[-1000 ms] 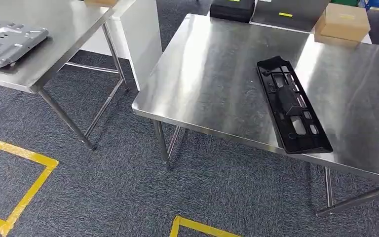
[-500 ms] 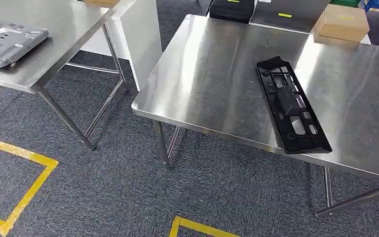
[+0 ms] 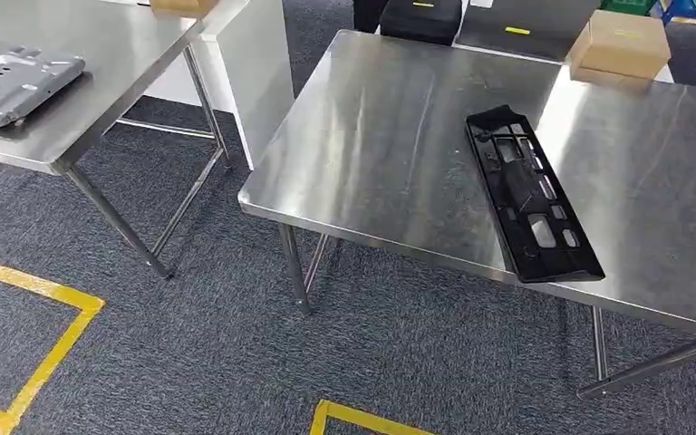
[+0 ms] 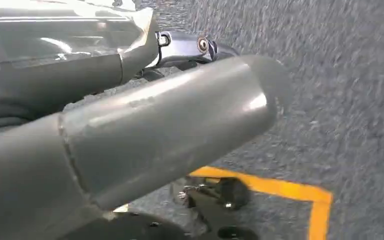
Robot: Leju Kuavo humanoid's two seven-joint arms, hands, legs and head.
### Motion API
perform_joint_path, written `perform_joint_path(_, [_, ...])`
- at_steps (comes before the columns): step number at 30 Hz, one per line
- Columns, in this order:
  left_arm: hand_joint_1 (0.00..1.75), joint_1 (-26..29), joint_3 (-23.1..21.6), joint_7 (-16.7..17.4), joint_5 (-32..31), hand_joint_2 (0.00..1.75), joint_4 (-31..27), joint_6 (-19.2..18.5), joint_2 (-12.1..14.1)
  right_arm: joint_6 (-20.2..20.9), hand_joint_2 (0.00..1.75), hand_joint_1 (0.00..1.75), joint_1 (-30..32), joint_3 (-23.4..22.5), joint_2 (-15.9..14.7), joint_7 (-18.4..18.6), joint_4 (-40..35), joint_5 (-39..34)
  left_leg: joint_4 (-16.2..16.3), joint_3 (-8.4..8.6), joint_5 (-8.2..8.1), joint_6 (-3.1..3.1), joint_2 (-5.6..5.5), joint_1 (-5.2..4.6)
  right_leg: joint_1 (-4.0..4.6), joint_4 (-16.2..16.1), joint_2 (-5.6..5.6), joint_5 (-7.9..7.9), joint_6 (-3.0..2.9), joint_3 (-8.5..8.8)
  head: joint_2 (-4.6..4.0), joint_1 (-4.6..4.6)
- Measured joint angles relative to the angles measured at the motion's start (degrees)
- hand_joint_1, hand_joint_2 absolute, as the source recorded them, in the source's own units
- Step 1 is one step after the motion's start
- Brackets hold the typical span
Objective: Take the parts from the cabinet and place them on the table.
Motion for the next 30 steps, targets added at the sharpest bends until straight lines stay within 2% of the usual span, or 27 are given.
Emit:
perform_joint_path(1, [0.0, -0.01, -0.02, 0.83, -0.59, 0.0, -0.02, -0.31, 0.04, -0.02, 0.0, 0.0, 0.21, -1.03, 0.87, 0.7, 3.19, 0.26, 0.0, 0.02, -0.05, -0.06, 0.0, 0.0, 0.0, 0.0, 0.0, 0.0, 0.0, 0.04, 0.0, 0.07])
perform_joint_path(2, [0.0, -0.13, -0.7, 3.32, -3.25, 0.0, -0.02, -1.24, 0.68, 1.43, 1.75, 0.0, 0.74, -3.49, 4.03, 6.32, 17.67, 2.14, 0.0, 0.03, -0.04, -0.12, 0.27, 0.03, 0.02, 0.02, 0.14, 0.05, -0.06, 0.5, 0.0, -0.02])
perform_joint_path(5, [0.0, -0.66, -1.2, 4.02, -4.08, 0.0, -0.02, -1.85, 1.33, 7.4, 1.75, 0.0, 0.61, -3.91, 5.37, 10.8, 24.15, 3.04, -0.01, 0.05, -0.07, -0.16, 0.3, 0.13, 0.06, 0.02, 0.17, 0.01, -0.13, 0.51, 0.0, 0.02])
perform_joint_path(6, [0.0, -0.84, -1.4, 4.21, -4.32, 0.0, -0.02, -2.09, 1.55, 8.59, 0.0, 0.0, 0.58, -4.0, 5.89, 11.71, 25.64, 3.08, -0.02, 0.05, -0.08, -0.18, 0.3, 0.13, 0.07, 0.02, 0.17, -0.03, -0.18, 0.5, 0.0, 0.02])
perform_joint_path(9, [0.0, -1.22, -2.01, 4.81, -5.05, 0.0, -0.02, -2.79, 2.16, 10.92, 0.0, 0.0, 0.52, -4.11, 7.08, 13.2, 29.14, 4.1, -0.02, 0.07, -0.09, -0.2, 0.31, 0.12, 0.08, 0.02, 0.17, -0.04, -0.19, 0.51, 0.0, 0.02])
perform_joint_path(13, [0.0, -1.46, -2.73, 4.83, -5.94, 0.0, -0.02, -3.47, 2.58, 13.16, 0.0, 0.0, 0.27, -4.06, 7.56, 13.07, 31.52, 5.51, -0.02, 0.12, -0.09, -0.2, 0.3, 0.1, 0.07, 0.02, 0.17, -0.05, -0.2, 0.44, 0.0, 0.02])
perform_joint_path(19, [0.0, -1.96, -3.8, 4.96, -6.97, 0.0, -0.02, -4.19, 2.86, 13.18, 0.0, 0.0, -0.11, -4.02, 7.89, 9.75, 32.86, 5.05, 0.03, 0.11, -0.14, -0.17, 0.3, -0.01, -0.01, -0.01, 0.17, -0.04, -0.17, 0.33, 0.0, 0.02])
perform_joint_path(22, [0.0, -2.02, -4.02, 4.56, -7.23, 0.0, -0.04, -4.44, 3.1, 13.49, 0.0, 0.0, -0.13, -3.78, 7.97, 9.07, 33.29, 5.57, 0.21, 0.09, -0.27, 0.06, 0.31, -0.17, -0.31, -0.03, 0.19, -0.01, -0.11, 0.67, 0.0, 0.0])
perform_joint_path(26, [0.0, -2.07, -4.57, 4.39, -7.58, 0.0, -0.04, -4.7, 3.34, 13.62, 0.0, 0.0, -0.13, -3.36, 8.28, 10.16, 33.75, 6.21, 0.44, 0.09, -0.55, 0.51, 0.31, -0.34, -0.58, -0.05, 0.19, -0.12, 0.14, 0.8, 0.0, 0.0])
perform_joint_path(28, [0.0, -2.15, -4.87, 4.41, -7.97, 0.0, -0.04, -4.7, 3.43, 13.92, 0.0, 0.0, -0.07, -3.12, 8.45, 11.43, 33.86, 6.93, 0.22, 0.32, -0.25, 1.01, 0.35, -0.43, -0.62, -0.4, 0.24, 0.08, 0.67, 1.03, 0.0, -0.02])
perform_joint_path(29, [0.0, -2.15, -4.92, 4.41, -7.97, 0.0, -0.04, -4.7, 3.37, 14.03, 0.0, 0.0, -0.07, -2.99, 8.43, 11.82, 33.88, 7.21, -0.88, 0.75, 0.38, 1.34, 0.61, 0.47, -0.04, -0.05, 0.29, -0.16, 0.75, 0.87, 0.0, -0.02])
perform_joint_path(30, [0.0, -2.14, -4.94, 4.39, -7.95, 0.0, -0.04, -4.68, 3.37, 14.25, 0.0, 0.0, -0.08, -2.9, 8.43, 11.95, 33.91, 7.39, -1.39, 1.14, 0.64, 1.42, 0.73, 0.44, -0.45, 1.38, -0.1, -1.39, 0.62, 0.56, 0.0, -0.02])
